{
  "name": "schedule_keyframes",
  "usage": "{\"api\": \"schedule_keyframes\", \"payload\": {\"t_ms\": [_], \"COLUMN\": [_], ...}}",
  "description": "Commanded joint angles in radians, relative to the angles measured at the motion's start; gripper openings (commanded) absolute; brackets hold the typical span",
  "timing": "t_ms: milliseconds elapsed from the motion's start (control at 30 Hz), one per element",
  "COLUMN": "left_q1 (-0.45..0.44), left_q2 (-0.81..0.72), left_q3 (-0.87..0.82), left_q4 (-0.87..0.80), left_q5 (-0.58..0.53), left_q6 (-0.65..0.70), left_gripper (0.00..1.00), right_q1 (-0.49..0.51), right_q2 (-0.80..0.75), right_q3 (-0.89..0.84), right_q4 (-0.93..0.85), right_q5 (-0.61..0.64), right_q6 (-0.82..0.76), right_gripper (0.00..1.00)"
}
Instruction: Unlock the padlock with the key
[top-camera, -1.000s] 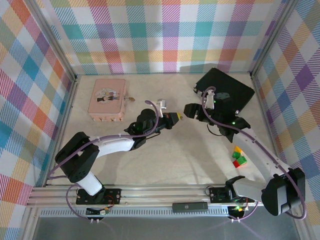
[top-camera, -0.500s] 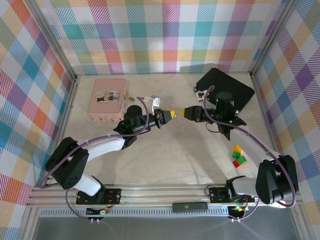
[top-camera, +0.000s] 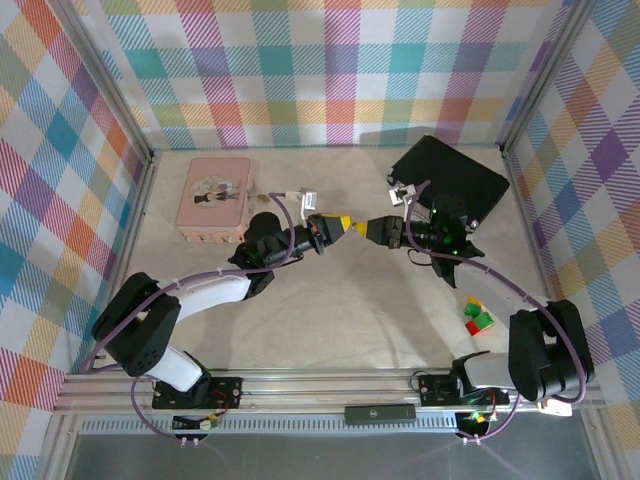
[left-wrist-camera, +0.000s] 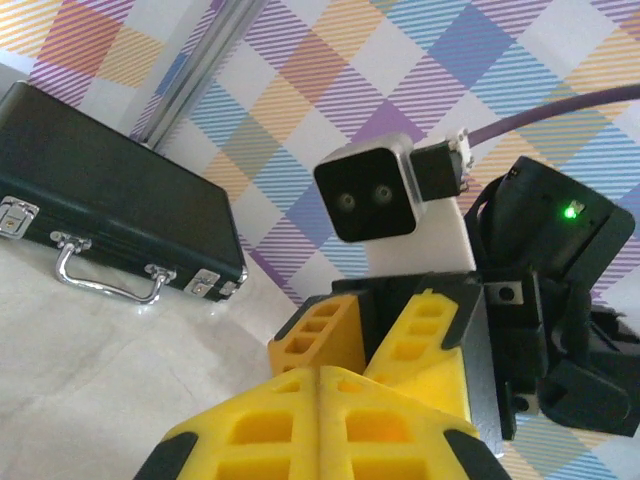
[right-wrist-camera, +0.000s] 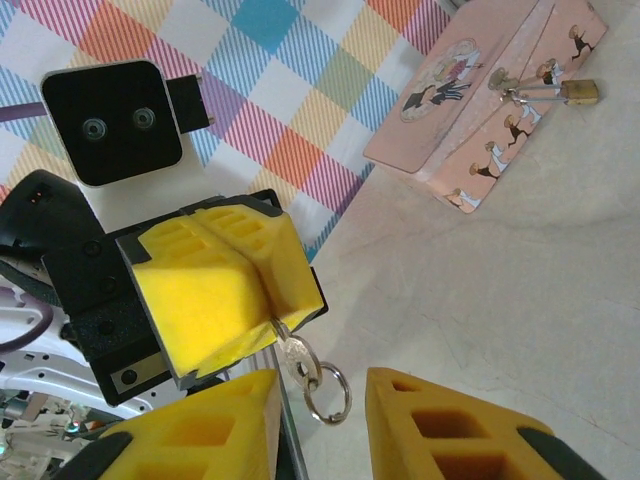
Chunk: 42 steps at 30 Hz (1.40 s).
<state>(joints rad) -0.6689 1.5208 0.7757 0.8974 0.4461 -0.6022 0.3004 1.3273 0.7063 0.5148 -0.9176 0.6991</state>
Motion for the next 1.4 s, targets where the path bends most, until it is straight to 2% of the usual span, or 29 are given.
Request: {"api": "schedule_keyframes", "payload": {"t_ms": [0,200,367,433,467,500,533,567,633,667,800,900,967,1000,1067,1133,1233,1367], "left_q1": [0.007,0.006,0.007,0.006,0.006,0.009,0.014,0.022,0.054,0.074,0.151,0.186,0.207,0.221,0.266,0.344,0.473,0.553], "left_q2": [0.030,0.044,0.042,0.040,0.037,0.032,0.024,0.015,-0.009,-0.018,-0.052,-0.115,-0.172,-0.186,-0.188,-0.174,-0.119,0.015], "left_q3": [-0.003,0.000,-0.012,-0.017,-0.019,-0.023,-0.030,-0.036,-0.053,-0.060,-0.080,-0.064,0.008,0.067,0.153,0.208,0.296,0.455], "left_q4": [0.118,0.138,0.161,0.164,0.163,0.155,0.144,0.134,0.104,0.099,0.018,-0.229,-0.535,-0.701,-0.873,-0.927,-0.976,-1.036], "left_q5": [0.022,0.028,0.015,0.000,-0.010,-0.023,-0.041,-0.054,-0.075,-0.069,-0.055,-0.148,-0.306,-0.424,-0.565,-0.629,-0.617,-0.736], "left_q6": [-0.056,-0.073,-0.091,-0.100,-0.103,-0.106,-0.111,-0.113,-0.133,-0.147,-0.165,-0.082,0.016,0.079,0.179,0.237,0.267,0.356], "left_gripper": [0.00,0.00,0.00,0.00,0.04,0.23,0.49,0.68,0.97,1.00,1.00,1.00,1.00,1.00,1.00,1.00,1.00,1.00], "right_q1": [0.015,0.023,0.023,0.023,0.023,0.023,0.023,0.022,0.022,0.022,0.023,0.024,0.029,0.030,0.035,0.040,0.041,0.043], "right_q2": [0.027,0.027,0.020,0.015,0.012,0.006,-0.002,-0.012,-0.040,-0.052,-0.100,-0.120,-0.130,-0.133,-0.134,-0.129,-0.107,-0.067], "right_q3": [-0.018,-0.033,-0.056,-0.060,-0.058,-0.051,-0.044,-0.036,-0.016,-0.006,0.034,0.046,0.048,0.053,0.059,0.072,0.096,0.099], "right_q4": [0.171,0.226,0.254,0.247,0.235,0.212,0.174,0.133,0.005,-0.050,-0.288,-0.416,-0.472,-0.500,-0.530,-0.554,-0.579,-0.542], "right_q5": [-0.021,-0.002,0.027,0.036,0.040,0.039,0.039,0.041,0.056,0.067,0.137,0.230,0.295,0.329,0.376,0.422,0.462,0.470], "right_q6": [0.062,0.104,0.112,0.108,0.103,0.088,0.062,0.035,-0.044,-0.078,-0.237,-0.300,-0.326,-0.338,-0.359,-0.370,-0.385,-0.378], "right_gripper": [0.27,0.20,0.02,0.00,0.00,0.00,0.00,0.00,0.00,0.00,0.00,0.00,0.00,0.00,0.00,0.00,0.00,0.00]}}
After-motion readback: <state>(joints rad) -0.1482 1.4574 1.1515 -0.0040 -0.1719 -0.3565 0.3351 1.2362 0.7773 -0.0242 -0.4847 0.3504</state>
